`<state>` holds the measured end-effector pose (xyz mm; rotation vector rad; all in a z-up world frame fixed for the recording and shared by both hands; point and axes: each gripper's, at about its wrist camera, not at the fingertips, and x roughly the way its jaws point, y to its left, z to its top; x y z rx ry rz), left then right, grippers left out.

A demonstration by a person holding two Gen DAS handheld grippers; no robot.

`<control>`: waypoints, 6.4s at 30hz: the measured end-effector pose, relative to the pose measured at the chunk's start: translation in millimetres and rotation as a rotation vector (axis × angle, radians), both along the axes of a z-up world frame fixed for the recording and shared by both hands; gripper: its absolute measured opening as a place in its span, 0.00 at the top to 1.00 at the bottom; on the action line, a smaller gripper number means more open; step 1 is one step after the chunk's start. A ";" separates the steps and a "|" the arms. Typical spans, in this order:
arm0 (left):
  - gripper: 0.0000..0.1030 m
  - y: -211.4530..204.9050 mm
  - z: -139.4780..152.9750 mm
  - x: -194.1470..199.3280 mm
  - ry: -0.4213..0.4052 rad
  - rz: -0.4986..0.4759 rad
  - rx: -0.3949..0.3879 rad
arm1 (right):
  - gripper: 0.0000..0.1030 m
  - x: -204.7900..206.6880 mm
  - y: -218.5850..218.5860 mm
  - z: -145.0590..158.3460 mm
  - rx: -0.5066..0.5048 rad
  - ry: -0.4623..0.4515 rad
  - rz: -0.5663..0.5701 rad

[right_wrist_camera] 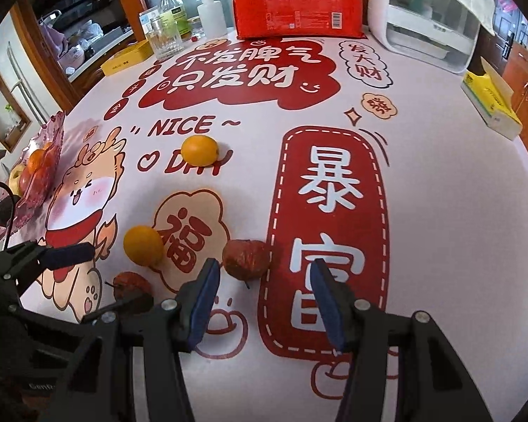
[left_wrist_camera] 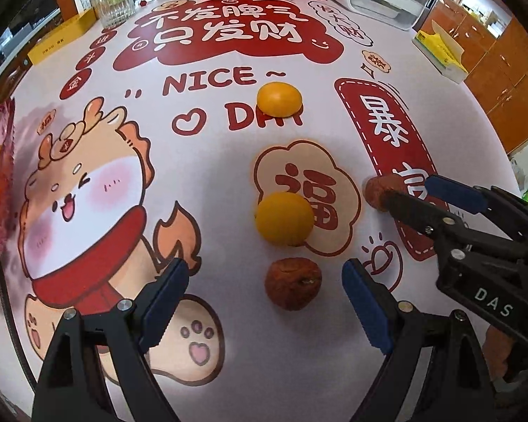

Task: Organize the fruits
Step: 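Grasp a dried red jujube with the left tool while the right tool grasps another, then carry both held jujubes over the pink bowl, then lower both jujubes into the pink bowl and open both tools, then move both open tools back to the loose mandarins on the table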

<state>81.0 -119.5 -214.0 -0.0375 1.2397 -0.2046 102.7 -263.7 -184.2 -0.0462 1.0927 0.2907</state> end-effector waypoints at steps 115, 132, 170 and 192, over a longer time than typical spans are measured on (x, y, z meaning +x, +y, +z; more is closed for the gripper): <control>0.70 391.7 99.8 14.9 -0.195 0.097 0.033 | 0.71 -32.3 375.4 90.4 0.003 -0.078 0.162; 0.19 381.5 107.6 4.8 -0.221 0.068 0.061 | 0.51 -38.8 380.2 96.1 -0.003 -0.103 0.181; 0.17 300.3 120.2 -36.1 -0.209 0.006 0.117 | 0.51 -82.8 295.5 93.7 0.041 -0.104 0.095; 0.17 106.8 99.8 -18.1 -0.193 -0.149 0.098 | 0.51 -47.0 95.1 66.8 0.000 -0.061 -0.111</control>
